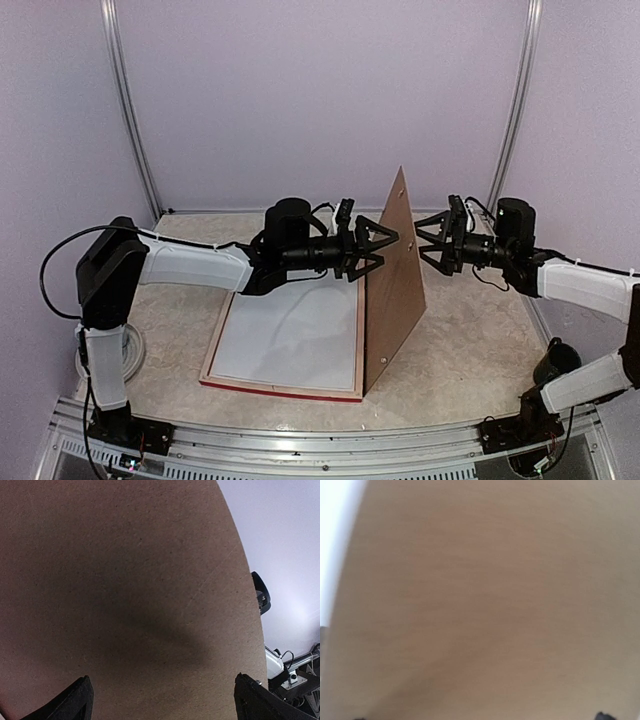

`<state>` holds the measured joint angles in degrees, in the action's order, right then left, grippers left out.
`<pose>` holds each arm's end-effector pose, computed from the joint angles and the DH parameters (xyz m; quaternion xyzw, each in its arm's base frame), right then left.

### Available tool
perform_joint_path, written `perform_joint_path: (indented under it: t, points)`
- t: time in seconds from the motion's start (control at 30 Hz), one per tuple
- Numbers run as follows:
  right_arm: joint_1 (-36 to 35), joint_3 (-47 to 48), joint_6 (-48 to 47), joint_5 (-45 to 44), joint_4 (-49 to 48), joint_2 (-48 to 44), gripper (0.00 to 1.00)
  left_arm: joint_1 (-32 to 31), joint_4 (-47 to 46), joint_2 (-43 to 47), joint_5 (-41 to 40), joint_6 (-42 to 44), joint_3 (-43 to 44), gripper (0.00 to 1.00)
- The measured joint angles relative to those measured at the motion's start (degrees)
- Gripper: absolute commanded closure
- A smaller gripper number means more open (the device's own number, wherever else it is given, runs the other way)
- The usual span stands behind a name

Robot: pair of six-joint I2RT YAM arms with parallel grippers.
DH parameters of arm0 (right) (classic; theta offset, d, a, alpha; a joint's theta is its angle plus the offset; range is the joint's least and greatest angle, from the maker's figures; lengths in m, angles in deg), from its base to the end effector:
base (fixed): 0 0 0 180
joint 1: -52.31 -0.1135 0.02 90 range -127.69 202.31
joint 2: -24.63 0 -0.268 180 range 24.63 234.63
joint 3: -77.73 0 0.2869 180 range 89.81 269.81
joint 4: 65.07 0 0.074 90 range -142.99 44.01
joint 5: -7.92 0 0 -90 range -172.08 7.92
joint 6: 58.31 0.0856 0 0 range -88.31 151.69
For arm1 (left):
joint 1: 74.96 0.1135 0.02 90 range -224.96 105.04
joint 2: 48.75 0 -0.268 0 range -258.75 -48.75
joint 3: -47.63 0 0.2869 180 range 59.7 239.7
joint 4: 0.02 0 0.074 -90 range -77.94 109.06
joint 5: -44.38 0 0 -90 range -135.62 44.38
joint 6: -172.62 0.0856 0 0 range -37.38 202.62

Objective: Put the photo into the frame
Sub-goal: Turn over the backboard.

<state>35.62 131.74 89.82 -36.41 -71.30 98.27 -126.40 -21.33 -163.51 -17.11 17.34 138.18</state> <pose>0.3128 0.1577 0.2433 0.0309 0.7616 0.5889 0.2687 0.3065 -0.4500 0.2317 0.0838 0.7178 -0.6621 0.1984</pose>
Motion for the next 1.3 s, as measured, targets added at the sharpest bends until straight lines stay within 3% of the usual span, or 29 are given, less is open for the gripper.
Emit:
perform_joint_path:
  t: [0.33,0.7,1.03,1.3]
  points:
    - [0.1,-1.8,5.9,1.9,-4.4,-4.0,0.01,0.5,-2.1,0.4,0.1,-0.8,-5.9,0.04]
    - [0.4,-1.3,5.6,2.7,-0.5,-6.9,0.01,1.0,-3.6,3.8,0.2,-0.9,-10.1,0.04]
    - [1.4,2.9,-2.3,2.9,14.4,-7.3,0.06,1.6,-4.3,5.9,0.1,-0.3,-15.3,0.04]
    - [7.5,5.5,-11.0,2.5,30.0,-7.4,0.13,1.8,-4.3,9.3,-0.9,1.7,-21.2,0.04]
